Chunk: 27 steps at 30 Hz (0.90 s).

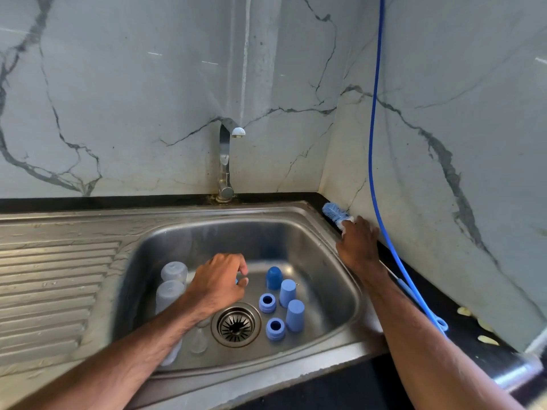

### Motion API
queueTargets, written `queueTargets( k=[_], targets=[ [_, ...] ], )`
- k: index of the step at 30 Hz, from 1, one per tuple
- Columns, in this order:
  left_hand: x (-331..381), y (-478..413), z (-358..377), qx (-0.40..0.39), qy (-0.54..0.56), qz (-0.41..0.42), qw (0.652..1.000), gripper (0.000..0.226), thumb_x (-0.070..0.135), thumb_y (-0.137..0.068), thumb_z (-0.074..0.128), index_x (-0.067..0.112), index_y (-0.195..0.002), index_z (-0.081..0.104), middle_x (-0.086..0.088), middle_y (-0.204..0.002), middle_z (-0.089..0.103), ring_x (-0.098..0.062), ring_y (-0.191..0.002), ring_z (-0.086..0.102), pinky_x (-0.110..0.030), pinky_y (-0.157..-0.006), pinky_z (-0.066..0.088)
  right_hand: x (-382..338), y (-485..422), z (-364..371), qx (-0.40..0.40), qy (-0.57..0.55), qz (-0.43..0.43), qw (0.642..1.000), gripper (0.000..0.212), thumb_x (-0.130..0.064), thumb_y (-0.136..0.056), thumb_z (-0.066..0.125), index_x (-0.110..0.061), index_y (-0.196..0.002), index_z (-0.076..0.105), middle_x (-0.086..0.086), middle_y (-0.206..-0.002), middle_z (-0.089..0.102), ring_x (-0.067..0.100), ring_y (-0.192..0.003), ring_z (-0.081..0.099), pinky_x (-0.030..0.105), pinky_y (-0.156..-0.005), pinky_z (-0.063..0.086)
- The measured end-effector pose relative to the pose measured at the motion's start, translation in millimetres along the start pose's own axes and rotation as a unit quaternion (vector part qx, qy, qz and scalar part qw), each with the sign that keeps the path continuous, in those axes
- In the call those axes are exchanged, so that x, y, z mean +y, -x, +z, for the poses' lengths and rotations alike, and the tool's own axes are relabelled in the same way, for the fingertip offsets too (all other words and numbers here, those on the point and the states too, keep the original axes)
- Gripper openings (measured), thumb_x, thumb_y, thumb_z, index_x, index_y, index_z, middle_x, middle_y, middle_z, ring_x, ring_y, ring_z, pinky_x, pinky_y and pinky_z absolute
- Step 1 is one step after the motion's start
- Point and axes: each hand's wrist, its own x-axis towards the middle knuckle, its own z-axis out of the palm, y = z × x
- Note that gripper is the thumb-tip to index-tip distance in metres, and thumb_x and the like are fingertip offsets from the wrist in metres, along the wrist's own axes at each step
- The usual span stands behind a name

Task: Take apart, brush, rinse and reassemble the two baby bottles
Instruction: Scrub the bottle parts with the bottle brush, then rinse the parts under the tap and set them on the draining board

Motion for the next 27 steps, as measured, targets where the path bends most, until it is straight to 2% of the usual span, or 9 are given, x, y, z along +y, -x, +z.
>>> queueTargets(
  k=[3,6,9,13,15,16,20,23,27],
  targets=[
    [1.6,1.5,-3.1,0.001,0.004,-0.005,1.000,0.012,0.032,-0.090,0.074,0.033,-0.099,0.066,0.015,-0.113,0.070,-0.008,-0.108,0.064,-0.025,-0.083,0.045,-1.7,0.2,-2.4,-0.004,-0.001,-0.012,1.000,0.042,-0.005,-0.093,0.057,-0.006,-0.135,0.058,0.018,-0.144,0.046,0.035,-0.142,0.035,0.047,-0.124,0.010],
    [2.5,3.1,-5.8,-0.001,0.008,-0.015,1.000,0.011,0.031,-0.089,0.075,0.033,-0.096,0.067,0.016,-0.112,0.070,-0.006,-0.107,0.064,-0.024,-0.082,0.045,-9.1,0.1,-6.9,-0.009,-0.021,-0.035,0.999,0.051,0.000,-0.092,0.052,-0.006,-0.142,0.055,0.020,-0.155,0.041,0.034,-0.150,0.028,0.047,-0.126,0.008],
    [2.4,4.4,-9.7,-0.005,0.015,-0.025,1.000,0.010,0.030,-0.089,0.075,0.033,-0.093,0.067,0.016,-0.110,0.070,-0.006,-0.105,0.065,-0.025,-0.082,0.047,-24.5,2.1,-8.8,0.011,-0.052,-0.076,0.996,0.050,0.005,-0.091,0.052,-0.004,-0.140,0.057,0.019,-0.153,0.046,0.032,-0.149,0.033,0.046,-0.127,0.010],
    [1.7,2.9,-23.0,-0.005,0.026,-0.047,0.999,0.006,0.026,-0.086,0.073,0.029,-0.090,0.069,0.015,-0.104,0.072,-0.009,-0.103,0.066,-0.031,-0.087,0.053,-55.7,10.4,-6.6,0.013,-0.113,-0.158,0.981,0.048,0.013,-0.086,0.055,0.001,-0.131,0.065,0.022,-0.143,0.058,0.037,-0.137,0.053,0.044,-0.117,0.037],
    [-6.5,-0.8,-35.2,0.017,0.029,-0.065,0.997,0.007,0.024,-0.085,0.069,0.027,-0.091,0.071,0.014,-0.100,0.073,-0.010,-0.100,0.067,-0.030,-0.084,0.053,-77.2,15.2,-0.7,0.007,-0.119,-0.206,0.971,0.042,0.007,-0.087,0.061,-0.006,-0.126,0.070,0.015,-0.133,0.067,0.033,-0.121,0.064,0.039,-0.103,0.050],
    [-13.9,-3.0,-41.8,0.030,0.029,-0.075,0.996,0.007,0.024,-0.085,0.069,0.027,-0.091,0.071,0.014,-0.100,0.073,-0.010,-0.100,0.067,-0.029,-0.082,0.051,-89.9,18.8,3.8,0.002,-0.123,-0.227,0.966,0.038,0.003,-0.089,0.063,-0.010,-0.124,0.071,0.012,-0.129,0.070,0.030,-0.117,0.066,0.036,-0.098,0.052],
    [-46.3,-12.6,-67.3,0.052,0.040,-0.114,0.991,0.011,0.022,-0.084,0.071,0.025,-0.095,0.072,0.008,-0.103,0.074,-0.016,-0.101,0.067,-0.039,-0.091,0.056,-137.4,31.9,18.9,-0.062,-0.148,-0.260,0.952,0.035,-0.009,-0.094,0.068,-0.020,-0.127,0.072,-0.001,-0.126,0.073,0.015,-0.112,0.068,0.021,-0.091,0.048],
    [-77.9,-11.4,-77.8,0.068,0.030,-0.138,0.988,0.015,0.018,-0.084,0.068,0.022,-0.097,0.073,0.003,-0.102,0.074,-0.021,-0.100,0.068,-0.041,-0.089,0.056,-176.8,38.4,36.3,-0.132,-0.183,-0.280,0.933,0.037,-0.006,-0.091,0.070,-0.017,-0.126,0.073,0.000,-0.122,0.074,0.013,-0.112,0.068,0.026,-0.096,0.055],
    [-107.0,-4.3,-79.1,0.066,0.015,-0.157,0.985,0.026,0.013,-0.082,0.065,0.022,-0.106,0.068,0.000,-0.108,0.071,-0.024,-0.103,0.066,-0.039,-0.087,0.054,-228.3,37.9,69.7,-0.227,-0.146,-0.318,0.909,0.047,-0.001,-0.086,0.071,-0.012,-0.132,0.068,0.005,-0.129,0.070,0.017,-0.112,0.067,0.025,-0.092,0.055]
  ],
)
